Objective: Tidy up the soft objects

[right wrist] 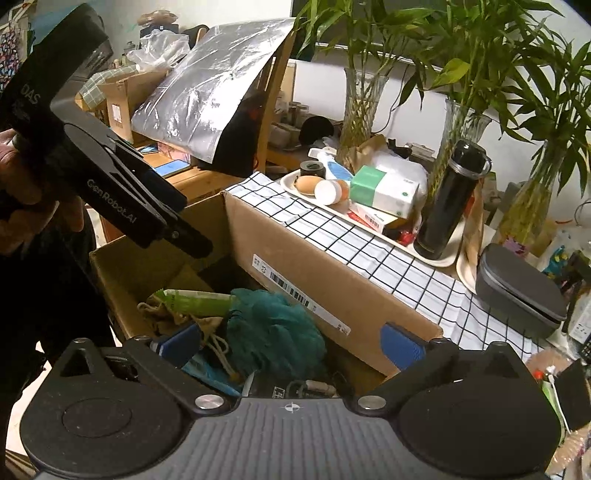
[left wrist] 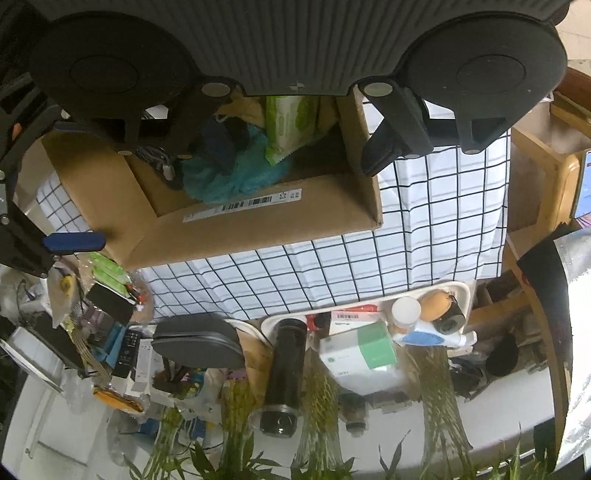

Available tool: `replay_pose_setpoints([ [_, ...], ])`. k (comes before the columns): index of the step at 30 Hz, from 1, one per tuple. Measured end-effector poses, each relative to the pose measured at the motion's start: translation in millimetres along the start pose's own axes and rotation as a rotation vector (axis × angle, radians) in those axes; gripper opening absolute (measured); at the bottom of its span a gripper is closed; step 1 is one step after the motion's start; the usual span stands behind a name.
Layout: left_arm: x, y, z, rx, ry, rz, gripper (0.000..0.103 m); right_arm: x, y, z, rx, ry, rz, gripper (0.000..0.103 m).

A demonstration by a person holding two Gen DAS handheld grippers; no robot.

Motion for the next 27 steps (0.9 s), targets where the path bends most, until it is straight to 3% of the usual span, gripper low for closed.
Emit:
replay_pose_setpoints([
  [13, -29, 11, -10, -0.041, -0.125, 0.031, 0.084, -6, -8, -8, 0.153, 0.02, -0.119, 0.103],
  [15, -35, 13, -13, -0.057, -0.163, 0.028, 0.097, -7, -5, -10, 0.167, 0.026, -0.147, 0.103],
  [17, -41, 14, -15, -0.075, -0.192, 0.018, 0.103, -10, -3, -12, 0.182, 0.031, -0.169, 0.103],
  [23, -54, 10, -26, -0.104, -0.236, 0.0, 0.103, -23, -3, -20, 0.296, 0.012, -0.189, 0.103],
  [27, -56, 5, -35, -0.073, -0.216, 0.043, 0.103, -29, 1, -25, 0.325, 0.016, -0.216, 0.103],
])
Point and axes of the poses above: each gripper's, at about its wrist camera, not at the fingertips, and x roughly the way its jaws point, y to its left, z to its top, the point moved 5 cm from there along x, roughly the way its jaws point, and after that the axes turned 3 degrees about -x, right-handed, at the moved point
